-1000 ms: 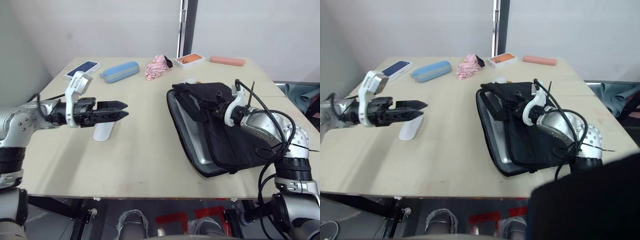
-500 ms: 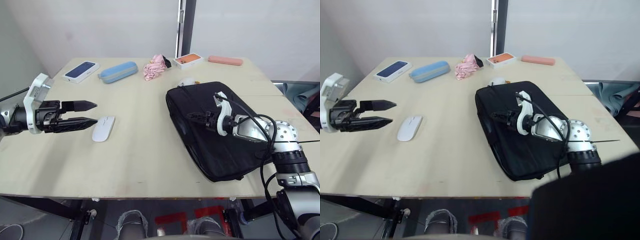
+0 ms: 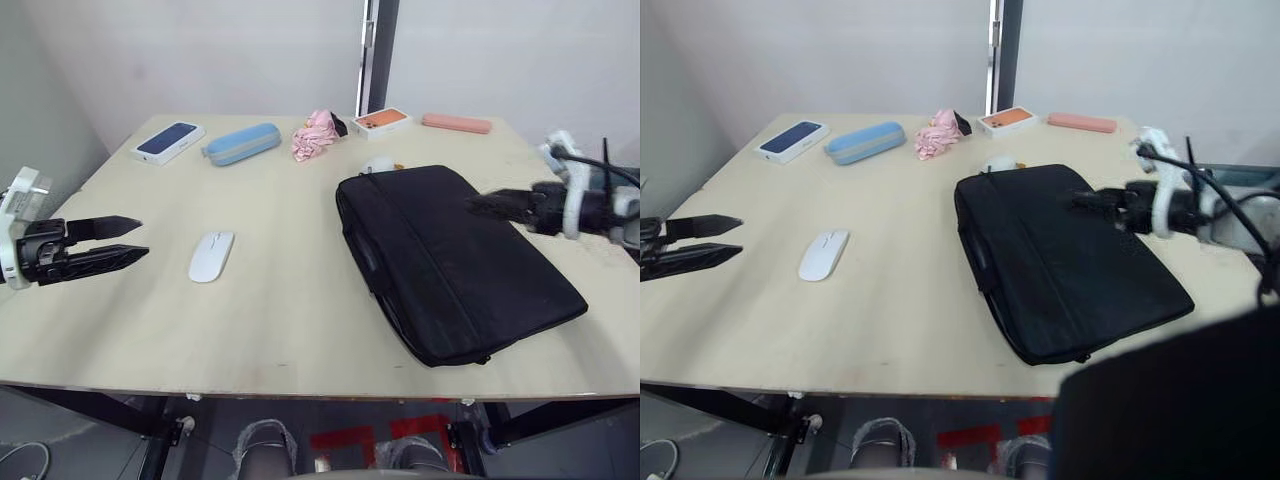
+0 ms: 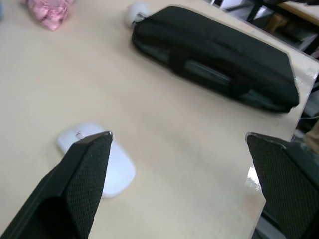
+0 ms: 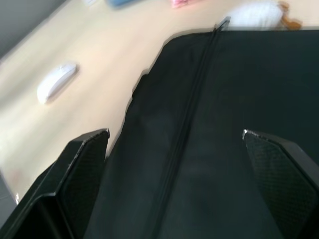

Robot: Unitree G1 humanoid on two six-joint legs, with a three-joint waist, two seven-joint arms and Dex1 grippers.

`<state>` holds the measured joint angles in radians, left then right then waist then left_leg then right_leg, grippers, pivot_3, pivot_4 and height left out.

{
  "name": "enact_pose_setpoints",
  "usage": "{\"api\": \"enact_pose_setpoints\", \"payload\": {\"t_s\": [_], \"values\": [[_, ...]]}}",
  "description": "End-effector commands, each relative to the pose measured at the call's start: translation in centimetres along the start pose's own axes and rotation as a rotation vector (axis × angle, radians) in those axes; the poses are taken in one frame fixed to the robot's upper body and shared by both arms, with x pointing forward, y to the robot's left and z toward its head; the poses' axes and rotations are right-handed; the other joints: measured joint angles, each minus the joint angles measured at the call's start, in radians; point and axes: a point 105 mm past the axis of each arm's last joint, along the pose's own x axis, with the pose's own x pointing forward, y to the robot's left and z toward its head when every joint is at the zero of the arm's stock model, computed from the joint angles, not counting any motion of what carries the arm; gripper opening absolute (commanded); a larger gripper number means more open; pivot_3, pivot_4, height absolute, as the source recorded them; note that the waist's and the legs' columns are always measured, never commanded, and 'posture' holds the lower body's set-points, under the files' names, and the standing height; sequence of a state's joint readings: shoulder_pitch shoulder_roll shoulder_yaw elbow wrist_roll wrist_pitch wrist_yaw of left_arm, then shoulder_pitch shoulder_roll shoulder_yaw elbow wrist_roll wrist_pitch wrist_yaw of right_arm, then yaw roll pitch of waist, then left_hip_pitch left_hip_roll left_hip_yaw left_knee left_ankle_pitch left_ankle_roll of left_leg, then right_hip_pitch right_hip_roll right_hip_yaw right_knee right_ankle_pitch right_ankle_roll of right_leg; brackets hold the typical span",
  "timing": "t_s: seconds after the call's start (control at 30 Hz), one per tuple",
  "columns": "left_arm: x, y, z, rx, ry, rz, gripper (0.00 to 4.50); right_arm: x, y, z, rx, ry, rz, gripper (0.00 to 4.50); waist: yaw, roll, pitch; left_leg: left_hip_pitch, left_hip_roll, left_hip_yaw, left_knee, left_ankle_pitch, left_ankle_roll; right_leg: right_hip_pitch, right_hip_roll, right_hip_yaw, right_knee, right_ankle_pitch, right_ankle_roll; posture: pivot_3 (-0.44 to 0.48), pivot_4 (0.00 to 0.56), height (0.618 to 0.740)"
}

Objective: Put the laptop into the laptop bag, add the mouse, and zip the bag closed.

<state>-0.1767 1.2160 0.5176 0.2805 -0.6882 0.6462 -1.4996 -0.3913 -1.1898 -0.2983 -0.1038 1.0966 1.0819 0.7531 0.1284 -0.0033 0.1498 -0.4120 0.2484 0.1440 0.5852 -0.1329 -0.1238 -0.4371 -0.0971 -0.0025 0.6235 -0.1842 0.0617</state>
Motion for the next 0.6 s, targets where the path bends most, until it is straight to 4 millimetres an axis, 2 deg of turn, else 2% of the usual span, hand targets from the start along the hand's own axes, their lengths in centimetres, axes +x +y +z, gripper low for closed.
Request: {"api": "enact_pose_setpoints", "payload": {"t_s": [0.03, 0.13, 0.2, 0.3, 0.43, 0.6], "values": [[-2.5, 0.6, 0.1, 0.001, 0.005, 0.065, 4.5, -3.7, 1.5, 0.5, -0.308, -0.073, 0.057, 4.48, 0.006, -0.001, -0.001, -0.001, 0.0, 0.0, -0.001, 0.0, 0.0, 0.0, 0.0, 0.0, -0.001, 0.0, 0.0, 0.0, 0.15, 0.74], [-3.2, 1.4, -0.4, -0.04, -0.001, 0.114, 4.5, -5.9, 0.0, -1.2, -0.33, -0.063, -0.009, 4.48, 0.005, -0.001, -0.002, 0.001, -0.001, 0.002, -0.001, -0.001, 0.001, -0.001, -0.001, 0.001, 0.0, -0.001, 0.0, 0.0, 0.15, 0.74], [-3.6, 1.3, -1.6, -0.054, 0.042, 0.118, 4.5, -7.2, -0.6, -3.0, -0.338, 0.003, -0.04, 4.48, 0.003, -0.002, -0.002, 0.002, 0.0, 0.002, 0.0, -0.001, 0.001, 0.0, -0.001, 0.001, 0.001, -0.001, -0.001, 0.0, 0.15, 0.74], [-4.0, 1.0, -2.7, -0.058, 0.088, 0.123, 4.5, -8.4, -1.2, -3.7, -0.32, 0.017, -0.073, 4.48, -0.003, -0.003, -0.003, 0.008, 0.0, 0.003, -0.001, -0.001, 0.001, 0.004, -0.001, 0.002, 0.001, -0.002, -0.001, 0.0, 0.15, 0.74], [-4.3, 0.7, -4.6, -0.056, 0.162, 0.135, 4.5, -9.2, -2.0, -4.3, -0.305, 0.043, -0.105, 4.48, -0.018, -0.002, -0.003, 0.009, 0.0, 0.004, -0.002, -0.001, 0.001, 0.004, -0.001, 0.004, 0.001, -0.002, -0.001, 0.0, 0.15, 0.74], [-3.8, 2.1, -4.8, -0.079, 0.127, 0.232, 4.5, -8.7, -2.1, -4.6, -0.306, 0.058, -0.09, 4.48, -0.023, -0.002, -0.003, 0.011, 0.0, 0.005, -0.004, -0.001, 0.001, 0.004, 0.0, 0.004, 0.002, -0.002, -0.001, 0.0, 0.15, 0.74]]}}
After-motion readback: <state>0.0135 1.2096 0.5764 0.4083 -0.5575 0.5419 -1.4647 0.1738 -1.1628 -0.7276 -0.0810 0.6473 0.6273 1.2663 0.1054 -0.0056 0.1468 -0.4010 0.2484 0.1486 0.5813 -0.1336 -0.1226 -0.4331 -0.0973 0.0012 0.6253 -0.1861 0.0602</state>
